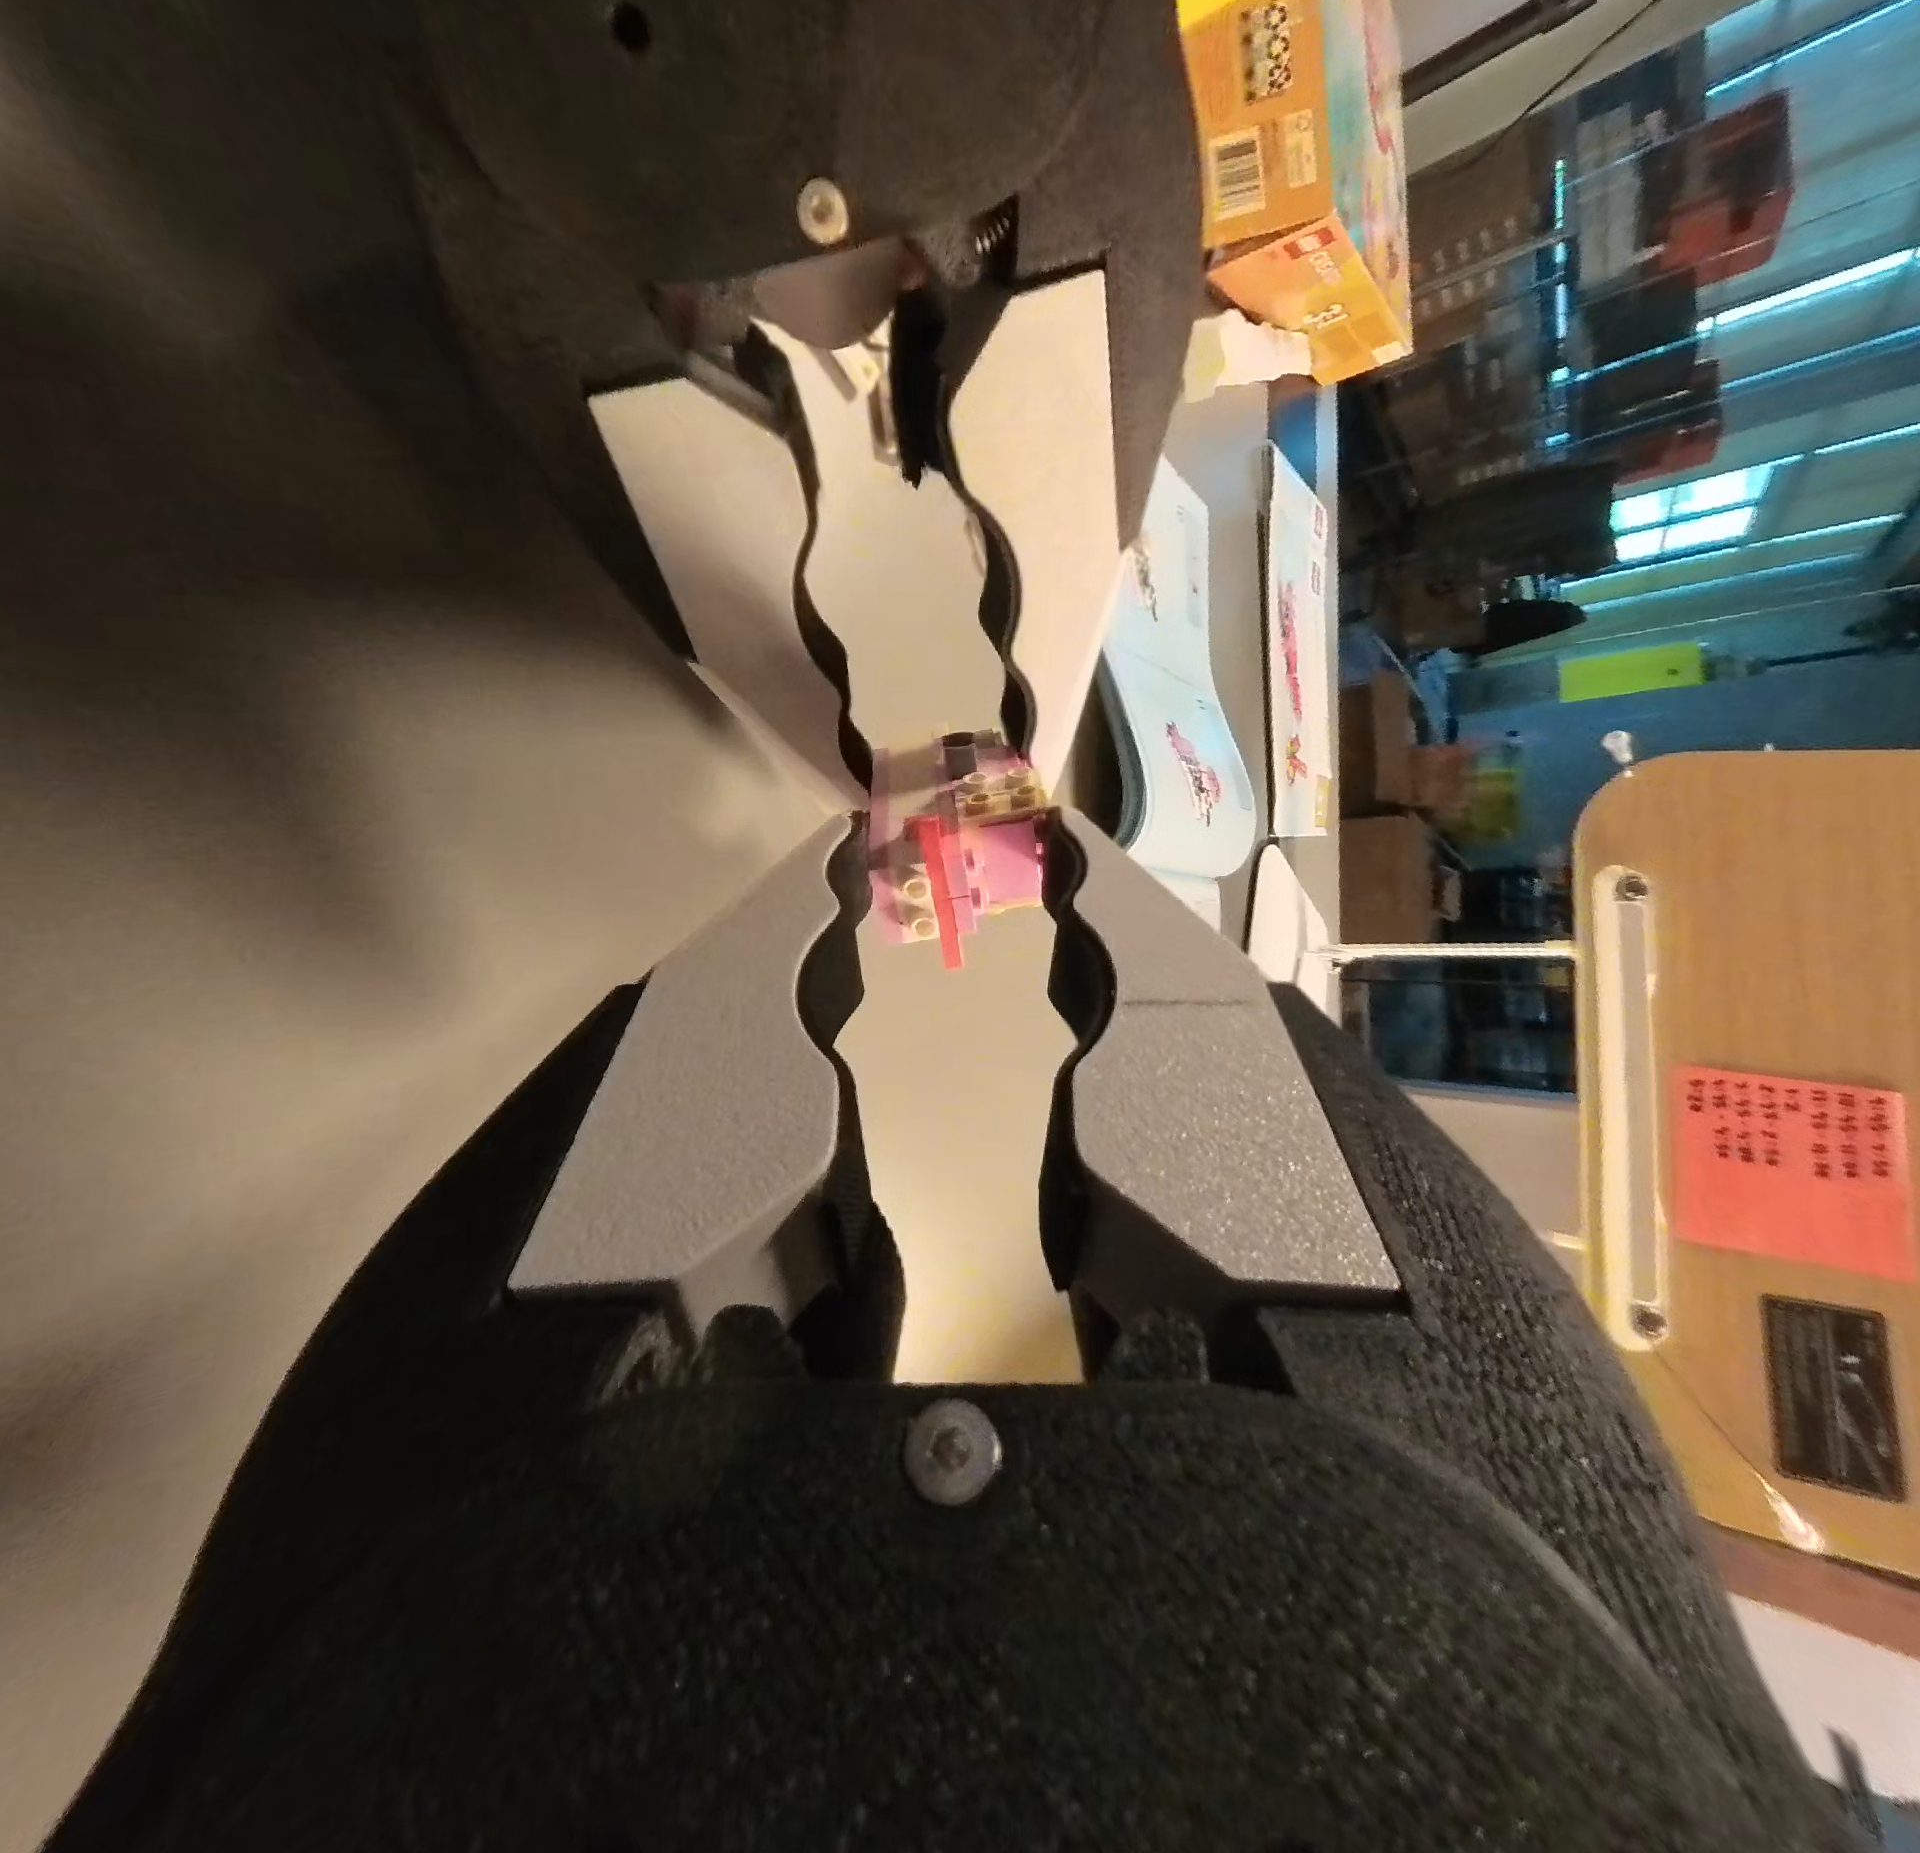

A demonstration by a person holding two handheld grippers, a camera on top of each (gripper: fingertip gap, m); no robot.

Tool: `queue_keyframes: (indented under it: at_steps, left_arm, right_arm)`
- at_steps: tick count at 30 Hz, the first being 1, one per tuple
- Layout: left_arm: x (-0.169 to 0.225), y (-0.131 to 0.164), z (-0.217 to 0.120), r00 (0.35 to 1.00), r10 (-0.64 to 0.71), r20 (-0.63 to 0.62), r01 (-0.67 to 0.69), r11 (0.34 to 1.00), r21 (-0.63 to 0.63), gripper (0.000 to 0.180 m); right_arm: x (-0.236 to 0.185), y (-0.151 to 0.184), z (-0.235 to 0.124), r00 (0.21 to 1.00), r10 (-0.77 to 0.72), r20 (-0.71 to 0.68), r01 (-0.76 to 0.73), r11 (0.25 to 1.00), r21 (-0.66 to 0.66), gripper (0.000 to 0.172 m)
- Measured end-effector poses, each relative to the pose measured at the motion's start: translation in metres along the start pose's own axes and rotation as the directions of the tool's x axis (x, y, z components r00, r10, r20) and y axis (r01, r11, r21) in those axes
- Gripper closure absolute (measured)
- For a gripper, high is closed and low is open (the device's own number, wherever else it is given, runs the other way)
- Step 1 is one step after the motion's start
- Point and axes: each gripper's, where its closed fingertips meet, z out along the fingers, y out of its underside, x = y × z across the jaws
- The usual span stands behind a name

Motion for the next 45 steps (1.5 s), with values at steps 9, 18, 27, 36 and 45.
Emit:
queue_keyframes:
  at_steps: [9, 18, 27, 36, 45]
  left_arm:
    - [0.009, 0.003, 0.003, 0.999, 0.038, -0.037, -0.039, 0.999, -0.015, 0.148]
    - [0.001, -0.005, -0.001, 0.984, -0.159, -0.08, 0.164, 0.985, 0.061, 0.149]
    - [-0.005, -0.005, -0.003, 0.991, -0.128, -0.033, 0.13, 0.99, 0.06, 0.149]
    - [0.003, -0.006, 0.001, 0.992, -0.108, -0.064, 0.111, 0.993, 0.047, 0.149]
    - [0.005, -0.01, -0.002, 0.99, -0.117, -0.08, 0.122, 0.991, 0.056, 0.15]
  right_arm:
    - [-0.008, 0.002, 0.003, 0.998, 0.057, 0.04, -0.057, 0.998, -0.012, 0.14]
    - [0.002, -0.011, -0.016, 0.995, -0.05, -0.081, 0.053, 0.998, 0.034, 0.134]
    - [-0.005, -0.01, -0.013, 0.999, -0.019, -0.046, 0.019, 1.0, 0.011, 0.131]
    - [0.003, -0.002, -0.006, 0.992, -0.073, -0.1, 0.07, 0.997, -0.034, 0.115]
    - [0.002, 0.001, 0.001, 0.993, -0.081, -0.086, 0.076, 0.995, -0.06, 0.135]
